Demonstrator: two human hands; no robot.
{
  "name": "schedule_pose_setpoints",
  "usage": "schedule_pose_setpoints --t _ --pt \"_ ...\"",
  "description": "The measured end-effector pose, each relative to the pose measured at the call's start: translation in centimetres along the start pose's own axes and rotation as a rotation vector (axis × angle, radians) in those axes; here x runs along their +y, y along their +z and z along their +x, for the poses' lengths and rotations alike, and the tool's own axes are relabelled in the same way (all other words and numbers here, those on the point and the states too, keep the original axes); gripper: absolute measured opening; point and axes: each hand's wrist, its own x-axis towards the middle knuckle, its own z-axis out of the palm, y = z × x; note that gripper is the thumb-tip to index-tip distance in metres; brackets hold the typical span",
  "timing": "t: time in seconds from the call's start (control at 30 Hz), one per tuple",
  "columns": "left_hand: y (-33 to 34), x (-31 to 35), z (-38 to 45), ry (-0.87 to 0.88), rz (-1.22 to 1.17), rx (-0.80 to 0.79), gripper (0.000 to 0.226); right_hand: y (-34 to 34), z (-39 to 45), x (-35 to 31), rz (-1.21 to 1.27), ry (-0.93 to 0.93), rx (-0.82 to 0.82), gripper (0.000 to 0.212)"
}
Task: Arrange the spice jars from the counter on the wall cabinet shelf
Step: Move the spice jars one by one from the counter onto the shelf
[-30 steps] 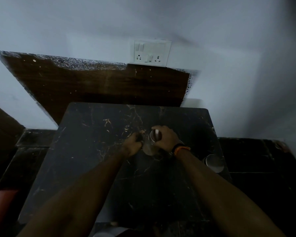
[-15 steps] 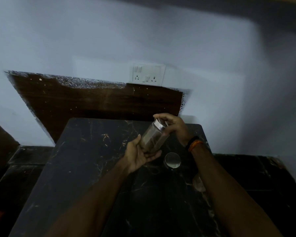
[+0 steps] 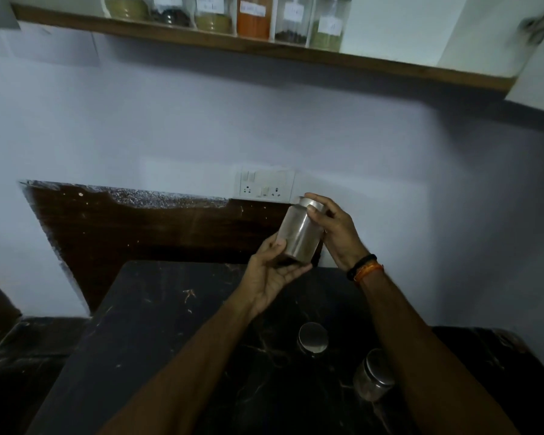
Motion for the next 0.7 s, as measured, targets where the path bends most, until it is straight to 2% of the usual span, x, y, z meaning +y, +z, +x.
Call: schedule_pose_setpoints --t 0.17,0.27,0.4,0.5,0.7 --pt "3.6 1.5 0.7 0.172 0.272 0.047 0.064 1.1 0.6 -2.8 0.028 -0.007 0.169 0.063" --pt "5.3 1.8 0.6 0.269 0.412 0.066 0.066 1.5 1.1 -4.4 0.112 -0.026 0.242 0.066" --pt "6.9 2.8 0.6 0.335 0.368 0.031 0.050 1.0 1.3 -6.6 0.283 -0.078 0.207 0.060" --pt "7.8 4.1 0.4 0.266 0.228 -0.049 0.040 0.6 1.3 -8.0 0.400 -0.115 0.138 0.053" --pt "9.4 5.6 0.9 0.208 0.291 -0.172 0.057 0.6 0.8 -10.1 0.529 -0.128 0.042 0.066"
